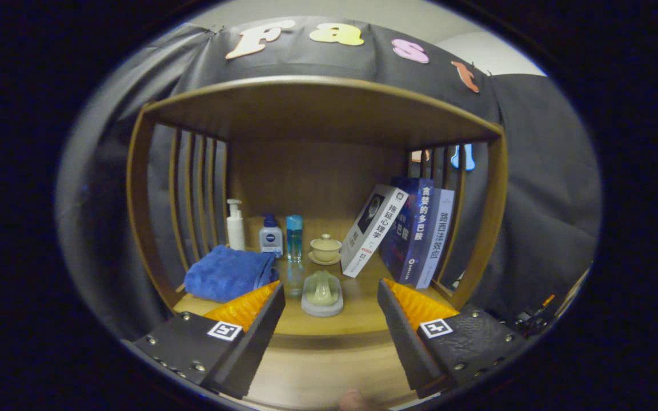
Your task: Pull open the drawer, take out the items inside it, and place them on the countertop above the cabinet.
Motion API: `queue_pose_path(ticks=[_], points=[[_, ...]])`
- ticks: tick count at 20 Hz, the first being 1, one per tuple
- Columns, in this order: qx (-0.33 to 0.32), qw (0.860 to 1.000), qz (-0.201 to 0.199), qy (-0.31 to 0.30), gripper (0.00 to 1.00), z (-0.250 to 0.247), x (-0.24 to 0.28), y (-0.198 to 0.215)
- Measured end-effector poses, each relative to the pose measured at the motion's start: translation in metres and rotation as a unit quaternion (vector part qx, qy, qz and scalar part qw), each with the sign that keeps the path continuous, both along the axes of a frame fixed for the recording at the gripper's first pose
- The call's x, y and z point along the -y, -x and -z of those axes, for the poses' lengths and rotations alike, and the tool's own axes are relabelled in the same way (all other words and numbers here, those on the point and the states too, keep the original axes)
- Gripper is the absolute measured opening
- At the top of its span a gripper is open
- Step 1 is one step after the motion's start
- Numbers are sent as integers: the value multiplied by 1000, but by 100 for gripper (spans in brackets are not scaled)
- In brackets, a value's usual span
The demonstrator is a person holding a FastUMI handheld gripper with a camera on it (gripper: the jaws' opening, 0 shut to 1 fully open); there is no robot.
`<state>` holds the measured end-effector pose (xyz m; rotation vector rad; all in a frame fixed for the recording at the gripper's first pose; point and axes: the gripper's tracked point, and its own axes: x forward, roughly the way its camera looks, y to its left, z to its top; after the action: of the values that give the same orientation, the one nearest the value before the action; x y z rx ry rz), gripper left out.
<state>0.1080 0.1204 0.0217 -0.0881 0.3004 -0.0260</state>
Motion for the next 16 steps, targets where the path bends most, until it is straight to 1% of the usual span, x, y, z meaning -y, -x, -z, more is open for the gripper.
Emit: queue_pose_path(ticks=[2, 5, 8, 9, 11, 12, 13, 16], points=[[2, 1000, -2, -1, 97, -7, 4, 35], [27, 1000, 4, -11, 97, -20, 8, 81], [29, 1000, 2, 2, 97, -8, 11, 118], [28, 1000, -4, 8, 97, -2, 10, 126], [30, 1000, -2, 5, 97, 16, 11, 140], [25, 1000, -6, -3, 97, 30, 10, 149], [33, 999, -3, -18, 97, 37, 8, 153], [30, 998, -9, -49, 97, 65, 4, 163]])
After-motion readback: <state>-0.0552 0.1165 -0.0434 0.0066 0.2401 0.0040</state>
